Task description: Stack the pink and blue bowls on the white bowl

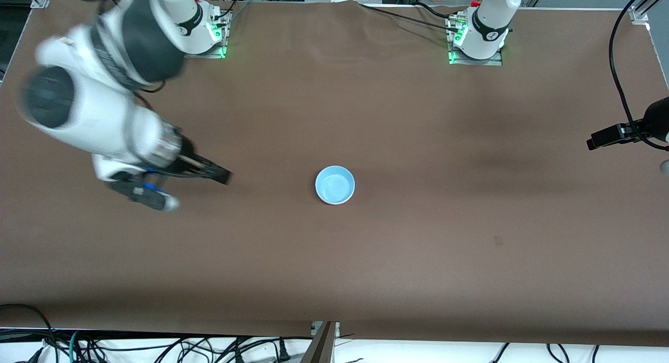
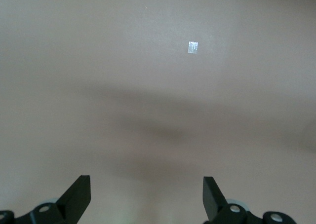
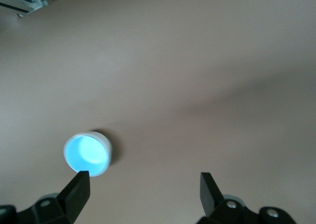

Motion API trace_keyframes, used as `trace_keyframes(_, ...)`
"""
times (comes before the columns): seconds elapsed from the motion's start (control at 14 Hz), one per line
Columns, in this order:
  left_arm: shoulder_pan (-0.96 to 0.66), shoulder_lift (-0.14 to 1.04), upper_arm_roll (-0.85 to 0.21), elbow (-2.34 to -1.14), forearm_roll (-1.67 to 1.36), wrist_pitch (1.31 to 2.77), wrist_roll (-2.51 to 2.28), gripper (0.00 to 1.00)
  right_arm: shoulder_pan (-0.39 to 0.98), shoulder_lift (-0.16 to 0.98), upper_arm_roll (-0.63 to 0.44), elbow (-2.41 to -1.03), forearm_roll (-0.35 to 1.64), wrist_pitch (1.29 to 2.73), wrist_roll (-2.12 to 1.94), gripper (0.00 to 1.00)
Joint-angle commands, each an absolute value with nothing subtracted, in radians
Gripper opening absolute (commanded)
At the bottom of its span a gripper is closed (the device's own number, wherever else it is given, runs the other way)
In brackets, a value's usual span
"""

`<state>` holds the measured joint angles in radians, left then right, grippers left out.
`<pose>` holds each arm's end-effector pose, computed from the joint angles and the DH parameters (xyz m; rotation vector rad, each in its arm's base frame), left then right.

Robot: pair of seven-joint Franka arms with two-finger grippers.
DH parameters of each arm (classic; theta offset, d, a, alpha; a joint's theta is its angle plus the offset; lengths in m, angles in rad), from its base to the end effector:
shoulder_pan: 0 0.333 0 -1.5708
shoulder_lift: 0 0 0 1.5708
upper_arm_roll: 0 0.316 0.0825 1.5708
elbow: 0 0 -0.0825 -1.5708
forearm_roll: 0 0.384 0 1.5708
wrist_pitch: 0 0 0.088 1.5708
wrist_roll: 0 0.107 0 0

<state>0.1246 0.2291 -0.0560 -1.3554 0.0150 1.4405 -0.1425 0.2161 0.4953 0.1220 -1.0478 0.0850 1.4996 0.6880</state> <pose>0.6070 0.0475 0.5809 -3.1084 -0.3316 0.2246 0.6523 0.2152 0.5569 -2.9834 0.5412 0.1585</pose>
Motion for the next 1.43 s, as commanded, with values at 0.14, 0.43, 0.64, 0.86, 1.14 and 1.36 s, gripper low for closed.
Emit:
trace_keyframes(0.14,0.126,0.238,-0.054,-1.33,-0.003,1.427,-0.126,1.0,0.204,0.365,-0.019,-1.098,0.081,1.316,0.458,0.99)
trace_keyframes(0.43,0.127,0.238,-0.054,-1.33,-0.003,1.427,-0.124,1.0,0.204,0.211,-0.132,-1.274,0.081,1.325,0.324,0.99)
trace_keyframes(0.64,0.124,0.238,-0.054,-1.331,-0.003,1.427,-0.124,1.0,0.204,0.079,-0.17,-1.469,0.058,1.405,0.311,0.99)
trace_keyframes(0.86,0.124,0.238,-0.054,-1.33,-0.003,1.427,-0.124,1.0,0.206,-0.078,-0.179,-1.749,0.032,1.618,0.31,0.99)
trace_keyframes(1.14,0.124,0.238,-0.054,-1.33,-0.003,1.427,-0.126,1.0,0.204,-0.086,-0.179,-1.795,0.009,1.681,0.307,0.99)
trace_keyframes(1.36,0.126,0.238,-0.054,-1.33,-0.003,1.427,-0.124,1.0,0.204,-0.046,-0.179,-1.738,0.011,1.681,0.293,0.99)
